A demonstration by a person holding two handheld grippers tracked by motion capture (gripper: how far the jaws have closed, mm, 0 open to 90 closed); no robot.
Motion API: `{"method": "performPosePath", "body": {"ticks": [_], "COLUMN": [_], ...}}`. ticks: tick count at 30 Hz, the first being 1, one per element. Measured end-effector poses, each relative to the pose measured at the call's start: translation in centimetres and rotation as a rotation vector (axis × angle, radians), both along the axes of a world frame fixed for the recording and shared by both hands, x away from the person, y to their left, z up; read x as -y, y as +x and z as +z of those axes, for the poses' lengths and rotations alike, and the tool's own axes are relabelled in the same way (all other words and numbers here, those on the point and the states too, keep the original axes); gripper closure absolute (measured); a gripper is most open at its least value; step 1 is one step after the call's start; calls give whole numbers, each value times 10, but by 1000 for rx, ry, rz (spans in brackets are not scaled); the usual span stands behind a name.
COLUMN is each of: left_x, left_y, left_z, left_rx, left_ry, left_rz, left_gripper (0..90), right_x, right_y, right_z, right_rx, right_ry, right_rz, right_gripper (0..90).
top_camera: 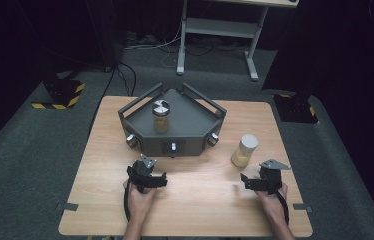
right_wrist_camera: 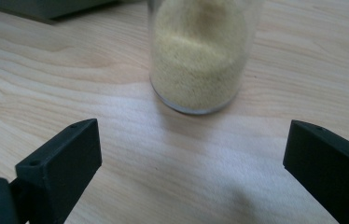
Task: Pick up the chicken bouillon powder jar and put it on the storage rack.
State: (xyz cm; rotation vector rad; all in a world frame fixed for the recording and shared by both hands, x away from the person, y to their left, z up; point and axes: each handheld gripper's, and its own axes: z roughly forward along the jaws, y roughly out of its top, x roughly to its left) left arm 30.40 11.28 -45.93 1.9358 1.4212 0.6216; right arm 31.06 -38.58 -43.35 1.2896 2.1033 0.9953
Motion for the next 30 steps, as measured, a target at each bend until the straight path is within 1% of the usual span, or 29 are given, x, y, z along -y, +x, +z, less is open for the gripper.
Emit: {"method": "performPosePath", "body": {"ticks": [5, 10, 17, 20, 25, 30], "left_x": [0, 0, 0, 0, 0, 0], "left_y": [0, 0, 0, 0, 0, 0], "left_z": [0, 0, 0, 0, 0, 0], "left_rx": [0, 0, 0, 0, 0, 0], "left_ry": [0, -1, 0, 0, 0, -1], "left_rz": [0, 1, 0, 0, -1, 0], "left_gripper": [39, 39, 39, 39, 39, 39], "right_x": [-6, -12, -17, -18, -20, -25], "right_y": [7, 16, 28, 32, 40, 46], "right_z": [5, 10, 17, 19, 23, 26], "right_rx": [15, 26, 40, 48, 61, 76], "right_ry": [9, 5, 24, 26, 41, 43], "right_rz": [7, 3, -13, -10, -19, -22], "right_gripper": [40, 43, 52, 55, 70, 98]}}
